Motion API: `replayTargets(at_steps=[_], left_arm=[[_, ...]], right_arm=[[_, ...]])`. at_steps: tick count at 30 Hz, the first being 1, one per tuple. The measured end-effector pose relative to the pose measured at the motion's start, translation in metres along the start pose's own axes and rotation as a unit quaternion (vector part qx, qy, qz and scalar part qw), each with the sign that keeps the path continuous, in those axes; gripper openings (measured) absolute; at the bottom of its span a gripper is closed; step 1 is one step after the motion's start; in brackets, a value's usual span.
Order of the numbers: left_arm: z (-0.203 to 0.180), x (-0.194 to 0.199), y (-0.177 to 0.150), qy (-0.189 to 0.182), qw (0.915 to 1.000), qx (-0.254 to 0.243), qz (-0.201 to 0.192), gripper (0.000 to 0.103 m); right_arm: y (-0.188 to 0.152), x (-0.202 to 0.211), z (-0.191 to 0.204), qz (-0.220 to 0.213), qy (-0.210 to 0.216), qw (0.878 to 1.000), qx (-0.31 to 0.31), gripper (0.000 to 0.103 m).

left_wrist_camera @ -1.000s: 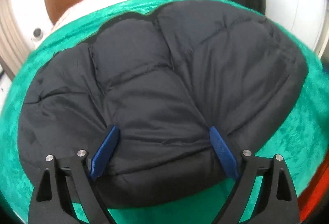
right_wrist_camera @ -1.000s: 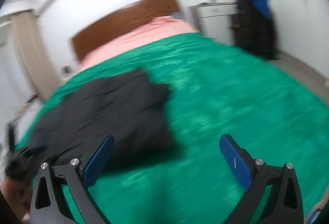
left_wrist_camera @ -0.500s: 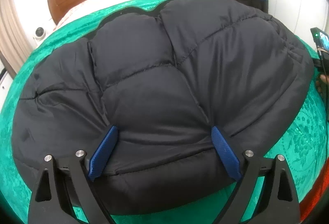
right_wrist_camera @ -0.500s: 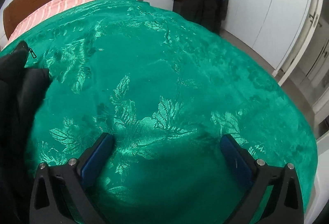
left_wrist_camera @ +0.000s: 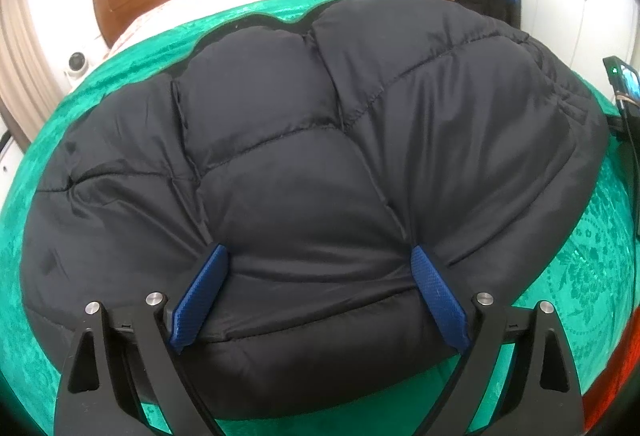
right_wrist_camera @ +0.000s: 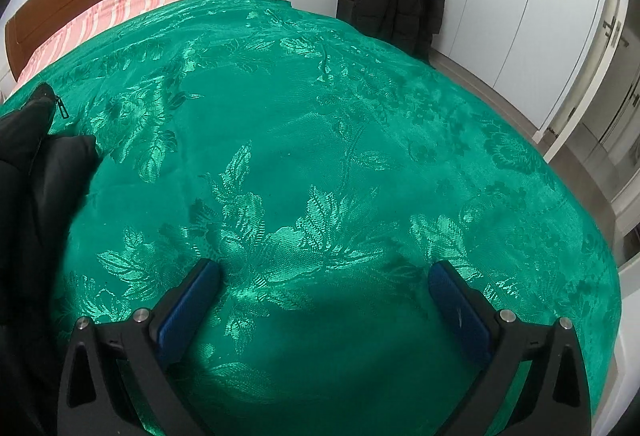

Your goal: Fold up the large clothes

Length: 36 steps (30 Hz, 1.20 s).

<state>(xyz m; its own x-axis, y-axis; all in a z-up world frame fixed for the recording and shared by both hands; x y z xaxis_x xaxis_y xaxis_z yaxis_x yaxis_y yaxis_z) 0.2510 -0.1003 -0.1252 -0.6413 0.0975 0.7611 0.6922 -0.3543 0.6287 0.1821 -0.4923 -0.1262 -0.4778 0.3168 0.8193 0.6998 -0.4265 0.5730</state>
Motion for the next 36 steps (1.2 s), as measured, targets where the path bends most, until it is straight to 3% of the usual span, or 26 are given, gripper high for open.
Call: replayTargets(at_steps=[21, 26, 30, 36], left_arm=[[0.001, -0.001, 0.002, -0.003, 0.9999, -0.007, 0.008, 0.094], [0.005, 0.016, 0.002, -0.018, 0.9997, -0.005, 0.016, 0.094], [-0.007, 0.016, -0.013, 0.008, 0.9988, -0.047, 0.014, 0.095], [-0.014, 0.005, -0.013, 0.016, 0.9982, -0.054, 0.022, 0.097]], right_arm=[[0.001, 0.000, 0.000, 0.000, 0.000, 1.000, 0.000, 0.103], [0.001, 0.000, 0.000, 0.000, 0.000, 1.000, 0.000, 0.103], [0.001, 0.000, 0.000, 0.000, 0.000, 1.000, 0.000, 0.103], [0.001, 0.000, 0.000, 0.000, 0.000, 1.000, 0.000, 0.103]])
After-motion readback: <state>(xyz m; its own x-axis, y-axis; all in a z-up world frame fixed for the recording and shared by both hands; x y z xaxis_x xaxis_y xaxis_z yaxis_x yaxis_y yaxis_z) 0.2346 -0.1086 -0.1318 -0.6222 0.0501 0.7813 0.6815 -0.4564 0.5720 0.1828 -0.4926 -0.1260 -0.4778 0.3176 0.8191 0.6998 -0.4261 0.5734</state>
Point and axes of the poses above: each gripper's, at about its wrist camera, not at the fingertips, and x roughly against the way its jaws point, z to its left, y to its top, the point moved 1 cm from there along -x, roughly the way its jaws point, and after that the axes turned 6 degrees about y, right-handed, at the moved point
